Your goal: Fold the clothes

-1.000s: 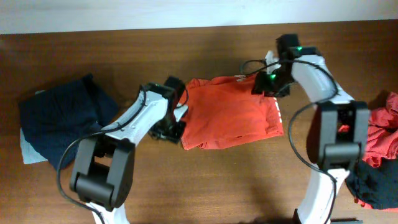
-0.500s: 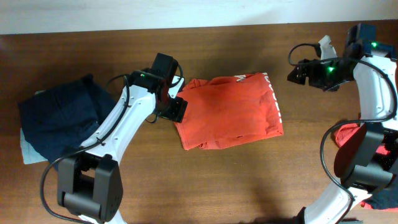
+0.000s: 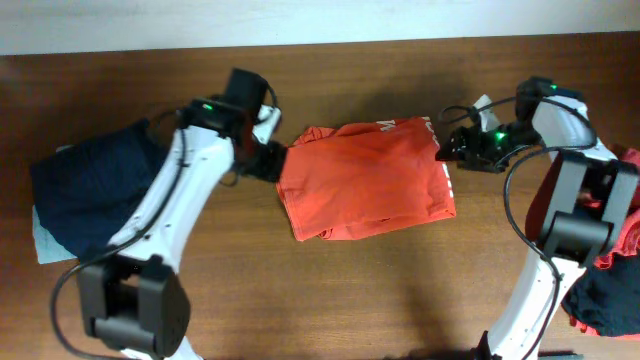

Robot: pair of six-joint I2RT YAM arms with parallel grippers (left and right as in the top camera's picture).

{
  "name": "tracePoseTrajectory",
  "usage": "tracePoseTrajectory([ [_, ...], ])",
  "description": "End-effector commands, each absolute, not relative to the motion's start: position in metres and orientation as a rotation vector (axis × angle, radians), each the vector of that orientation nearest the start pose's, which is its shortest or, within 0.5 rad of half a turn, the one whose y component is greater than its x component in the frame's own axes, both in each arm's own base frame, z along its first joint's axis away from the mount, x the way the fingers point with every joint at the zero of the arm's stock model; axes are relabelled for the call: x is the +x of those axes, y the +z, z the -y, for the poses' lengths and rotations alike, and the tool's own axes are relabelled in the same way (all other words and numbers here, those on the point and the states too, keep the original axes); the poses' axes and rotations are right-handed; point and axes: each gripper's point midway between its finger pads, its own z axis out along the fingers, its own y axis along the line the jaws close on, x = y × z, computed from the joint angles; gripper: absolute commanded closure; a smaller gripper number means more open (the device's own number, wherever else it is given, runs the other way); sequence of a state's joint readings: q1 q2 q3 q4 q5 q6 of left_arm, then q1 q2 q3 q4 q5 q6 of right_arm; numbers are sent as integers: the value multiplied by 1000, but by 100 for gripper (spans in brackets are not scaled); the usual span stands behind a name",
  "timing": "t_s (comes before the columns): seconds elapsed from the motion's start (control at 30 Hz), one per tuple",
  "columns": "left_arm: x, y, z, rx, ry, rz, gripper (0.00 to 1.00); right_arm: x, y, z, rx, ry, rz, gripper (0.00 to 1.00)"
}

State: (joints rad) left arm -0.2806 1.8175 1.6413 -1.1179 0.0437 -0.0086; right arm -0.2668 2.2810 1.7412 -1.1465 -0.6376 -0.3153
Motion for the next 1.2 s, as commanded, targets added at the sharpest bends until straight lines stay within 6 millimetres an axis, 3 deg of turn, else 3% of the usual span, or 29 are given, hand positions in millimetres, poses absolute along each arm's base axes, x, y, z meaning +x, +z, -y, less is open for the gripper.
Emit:
tracePoseTrajectory([
  [0.0,397,226,97,302,-123,-2664,22,420,19,-20,-115,1049,-2907,14],
  [0.1,396,252,86,260,-120,-2601,21,419,9,-38,-175,1057,-2919,21],
  [0.17,393,264,78,235,-117,-2572,21,416,2,-49,-211,1060,-2923,36],
  [0.2,392,268,75,226,-115,-2561,21,414,-1,-55,-231,1061,-2925,54],
  [0.23,389,274,72,220,-113,-2550,21,413,-4,-57,-229,1061,-2928,66],
  [0.3,385,278,71,217,-105,-2546,21,412,-4,-55,-216,1065,-2931,82],
  [0.4,382,278,70,218,-104,-2549,21,410,1,-46,-118,1072,-2950,94],
  [0.5,383,278,70,234,-94,-2547,21,406,17,-35,-63,1075,-2961,96],
  [0.53,383,278,68,250,-73,-2544,21,406,32,-28,-42,1046,-2969,96],
  [0.7,384,278,58,227,1,-2547,21,409,75,20,128,564,-3085,96],
  [0.87,383,277,57,226,8,-2551,21,410,121,37,130,304,-3072,96],
  [1.0,383,277,57,226,8,-2550,20,412,154,5,15,274,-3045,96],
  [1.17,383,277,57,226,8,-2551,20,405,155,-63,-256,193,-3063,96],
])
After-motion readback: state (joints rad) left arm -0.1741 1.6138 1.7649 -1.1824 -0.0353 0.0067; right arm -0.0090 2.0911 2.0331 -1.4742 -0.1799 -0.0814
